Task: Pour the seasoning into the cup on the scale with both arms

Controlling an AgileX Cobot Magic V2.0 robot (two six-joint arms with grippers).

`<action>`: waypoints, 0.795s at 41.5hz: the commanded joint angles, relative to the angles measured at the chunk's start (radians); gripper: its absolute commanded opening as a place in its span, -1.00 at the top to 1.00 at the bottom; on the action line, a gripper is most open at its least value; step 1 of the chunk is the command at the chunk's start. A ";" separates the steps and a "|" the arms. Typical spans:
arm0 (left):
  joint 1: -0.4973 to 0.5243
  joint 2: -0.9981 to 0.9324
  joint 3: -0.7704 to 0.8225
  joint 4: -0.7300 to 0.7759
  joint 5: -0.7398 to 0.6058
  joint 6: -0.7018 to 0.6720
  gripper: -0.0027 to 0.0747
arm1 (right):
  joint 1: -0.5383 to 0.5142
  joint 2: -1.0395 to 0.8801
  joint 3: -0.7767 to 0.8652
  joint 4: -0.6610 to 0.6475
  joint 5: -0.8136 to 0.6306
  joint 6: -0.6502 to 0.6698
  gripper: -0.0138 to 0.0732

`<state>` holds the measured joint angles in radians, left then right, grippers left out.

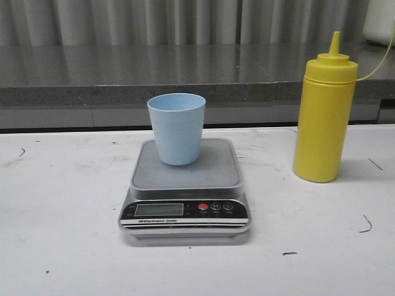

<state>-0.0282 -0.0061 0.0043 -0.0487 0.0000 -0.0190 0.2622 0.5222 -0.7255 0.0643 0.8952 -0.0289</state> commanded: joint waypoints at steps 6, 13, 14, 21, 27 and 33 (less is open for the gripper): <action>0.002 -0.017 0.025 -0.007 -0.081 0.003 0.98 | -0.107 -0.154 0.167 -0.078 -0.371 -0.006 0.84; 0.002 -0.017 0.025 -0.007 -0.081 0.003 0.98 | -0.197 -0.343 0.420 -0.079 -0.643 -0.006 0.84; 0.002 -0.017 0.025 -0.007 -0.081 0.003 0.98 | -0.206 -0.374 0.448 -0.079 -0.669 -0.006 0.84; 0.002 -0.017 0.025 -0.007 -0.081 0.003 0.98 | -0.241 -0.525 0.649 -0.079 -0.812 -0.006 0.84; 0.002 -0.017 0.025 -0.007 -0.081 0.003 0.98 | -0.250 -0.548 0.749 -0.074 -0.887 -0.006 0.84; 0.002 -0.016 0.025 -0.007 -0.081 0.003 0.98 | -0.250 -0.550 0.746 -0.073 -0.876 -0.006 0.84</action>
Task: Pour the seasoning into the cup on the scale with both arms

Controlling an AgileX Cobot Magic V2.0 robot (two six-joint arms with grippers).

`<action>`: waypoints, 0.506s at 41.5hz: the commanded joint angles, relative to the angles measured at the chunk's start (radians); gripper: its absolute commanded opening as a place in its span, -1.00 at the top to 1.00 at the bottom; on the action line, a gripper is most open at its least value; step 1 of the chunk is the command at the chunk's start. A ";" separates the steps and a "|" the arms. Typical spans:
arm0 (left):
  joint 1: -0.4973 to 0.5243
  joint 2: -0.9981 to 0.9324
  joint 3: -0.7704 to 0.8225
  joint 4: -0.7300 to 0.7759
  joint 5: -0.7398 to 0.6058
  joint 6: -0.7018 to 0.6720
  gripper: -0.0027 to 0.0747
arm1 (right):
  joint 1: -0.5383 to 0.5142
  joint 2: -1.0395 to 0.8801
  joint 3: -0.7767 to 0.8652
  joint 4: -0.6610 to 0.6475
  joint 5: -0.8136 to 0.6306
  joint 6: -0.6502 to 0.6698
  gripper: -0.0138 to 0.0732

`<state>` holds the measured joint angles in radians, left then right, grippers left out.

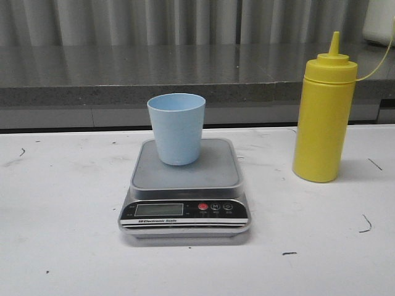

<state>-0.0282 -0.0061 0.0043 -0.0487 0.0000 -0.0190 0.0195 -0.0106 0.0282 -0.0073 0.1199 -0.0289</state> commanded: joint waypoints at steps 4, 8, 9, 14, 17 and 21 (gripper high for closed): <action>0.002 -0.016 0.025 -0.007 -0.081 0.003 0.98 | -0.004 -0.017 -0.008 0.001 -0.101 -0.006 0.84; 0.002 -0.016 0.025 -0.007 -0.081 0.003 0.98 | -0.004 -0.017 -0.008 0.000 -0.102 -0.006 0.84; 0.002 -0.016 0.025 -0.007 -0.081 0.003 0.98 | -0.004 -0.017 -0.008 0.002 -0.103 -0.006 0.84; 0.002 -0.016 0.025 -0.007 -0.081 0.003 0.98 | -0.004 -0.017 -0.008 0.031 -0.103 -0.006 0.84; 0.002 -0.016 0.025 -0.007 -0.081 0.003 0.98 | -0.004 -0.017 -0.008 0.057 -0.106 -0.006 0.84; 0.002 -0.016 0.025 -0.007 -0.081 0.003 0.98 | -0.004 -0.017 -0.008 0.064 -0.114 -0.006 0.84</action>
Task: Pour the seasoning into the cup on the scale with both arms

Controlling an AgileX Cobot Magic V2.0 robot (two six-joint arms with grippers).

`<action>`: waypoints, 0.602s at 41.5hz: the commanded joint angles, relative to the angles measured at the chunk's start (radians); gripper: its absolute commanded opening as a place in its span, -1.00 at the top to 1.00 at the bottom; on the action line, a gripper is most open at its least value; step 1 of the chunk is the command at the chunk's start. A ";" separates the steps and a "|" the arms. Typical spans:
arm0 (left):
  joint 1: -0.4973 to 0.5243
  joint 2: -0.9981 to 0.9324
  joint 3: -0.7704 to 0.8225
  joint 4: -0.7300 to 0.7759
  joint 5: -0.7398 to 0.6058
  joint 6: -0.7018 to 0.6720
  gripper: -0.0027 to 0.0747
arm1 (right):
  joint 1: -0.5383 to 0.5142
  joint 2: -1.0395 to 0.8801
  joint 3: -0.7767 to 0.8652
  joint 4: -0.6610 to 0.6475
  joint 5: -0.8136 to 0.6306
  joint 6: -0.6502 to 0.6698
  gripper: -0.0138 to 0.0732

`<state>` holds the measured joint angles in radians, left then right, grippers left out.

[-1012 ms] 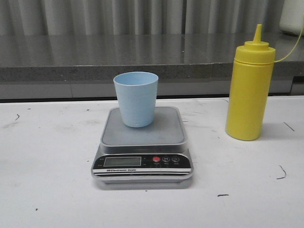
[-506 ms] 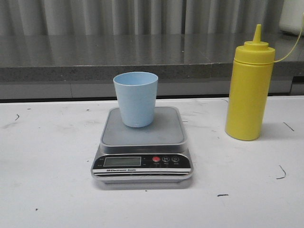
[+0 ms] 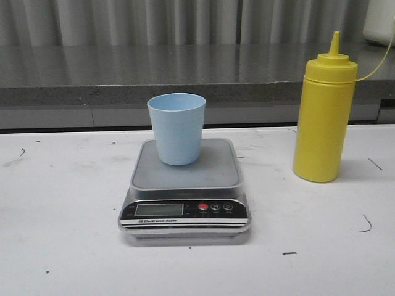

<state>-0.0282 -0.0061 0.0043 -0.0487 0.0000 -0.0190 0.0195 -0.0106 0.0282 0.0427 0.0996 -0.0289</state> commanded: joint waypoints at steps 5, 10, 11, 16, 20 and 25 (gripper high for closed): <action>0.002 -0.016 0.025 -0.007 -0.081 0.003 0.98 | -0.004 -0.017 -0.008 0.014 -0.131 -0.006 0.84; 0.002 -0.016 0.025 -0.007 -0.081 0.003 0.98 | 0.002 -0.017 -0.008 0.020 -0.154 -0.006 0.84; 0.002 -0.016 0.025 -0.007 -0.081 0.003 0.98 | 0.006 -0.017 -0.008 0.020 -0.154 -0.006 0.84; 0.002 -0.016 0.025 -0.007 -0.081 0.003 0.98 | 0.008 -0.017 -0.008 0.022 -0.151 -0.006 0.84; 0.002 -0.016 0.025 -0.007 -0.081 0.003 0.98 | 0.008 -0.017 -0.008 0.023 -0.147 -0.006 0.84; 0.002 -0.016 0.025 -0.007 -0.081 0.003 0.98 | 0.008 -0.017 -0.008 0.024 -0.149 -0.006 0.84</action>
